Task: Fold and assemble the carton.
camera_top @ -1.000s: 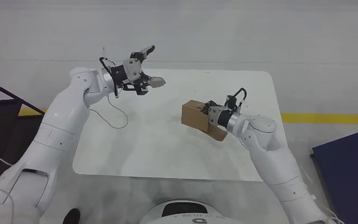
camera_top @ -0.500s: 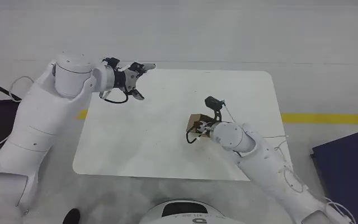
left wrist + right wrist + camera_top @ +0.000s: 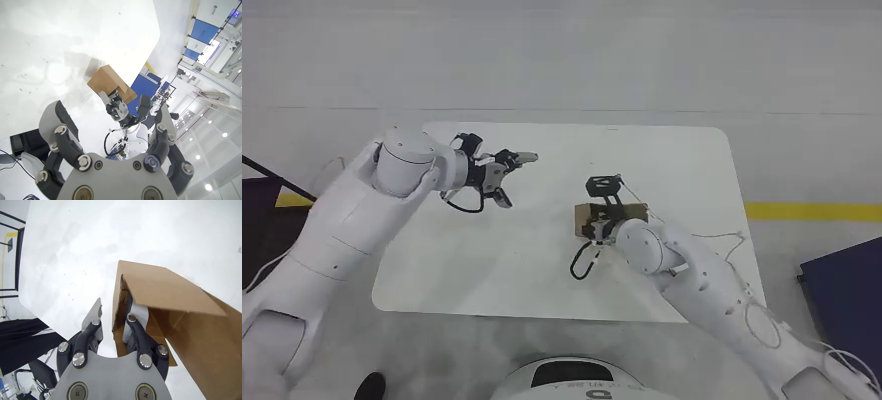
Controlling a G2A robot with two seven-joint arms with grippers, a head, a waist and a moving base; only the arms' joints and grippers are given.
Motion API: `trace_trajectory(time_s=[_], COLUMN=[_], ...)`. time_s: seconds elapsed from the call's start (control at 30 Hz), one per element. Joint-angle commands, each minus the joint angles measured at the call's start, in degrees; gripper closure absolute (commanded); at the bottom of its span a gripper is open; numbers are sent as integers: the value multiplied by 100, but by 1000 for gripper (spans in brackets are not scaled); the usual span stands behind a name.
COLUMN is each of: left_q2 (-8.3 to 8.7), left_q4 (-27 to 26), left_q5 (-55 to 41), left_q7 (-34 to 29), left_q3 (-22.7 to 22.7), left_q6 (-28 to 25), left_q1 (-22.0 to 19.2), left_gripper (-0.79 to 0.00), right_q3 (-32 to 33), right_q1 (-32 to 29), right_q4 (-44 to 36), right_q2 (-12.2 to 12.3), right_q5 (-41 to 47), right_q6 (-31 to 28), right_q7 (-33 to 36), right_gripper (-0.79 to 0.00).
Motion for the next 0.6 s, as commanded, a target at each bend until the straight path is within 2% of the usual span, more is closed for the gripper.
trace_trajectory(time_s=[0.0,0.13,0.27,0.47,0.53,0.57], left_q2=[-58,-199,-362,-645,-749,-801], left_q4=[91,258,476,1042,1261,1357], left_q5=[-40,-153,-189,-14,87,160], left_q7=[33,144,120,-122,-43,23], left_q3=[78,239,470,982,1126,1197], left_q6=[-109,-325,-485,-619,-670,-688], left_q1=[-21,-99,-236,-477,-561,-607], left_gripper=[-785,-785,-785,-785,-785,-785], right_q3=[15,182,712,1722,2051,2213], right_q1=[-40,-208,-561,-1460,-1803,-1974], right_q4=[-94,-381,-944,-1795,-1991,-2061], right_q2=[30,61,121,251,272,281], right_q5=[-201,-385,-116,201,444,577], right_q6=[-123,-87,-33,-11,12,-6], right_q7=[121,-109,-566,-1403,-1701,-1826], right_gripper=[-640,-643,-634,-573,-573,-542])
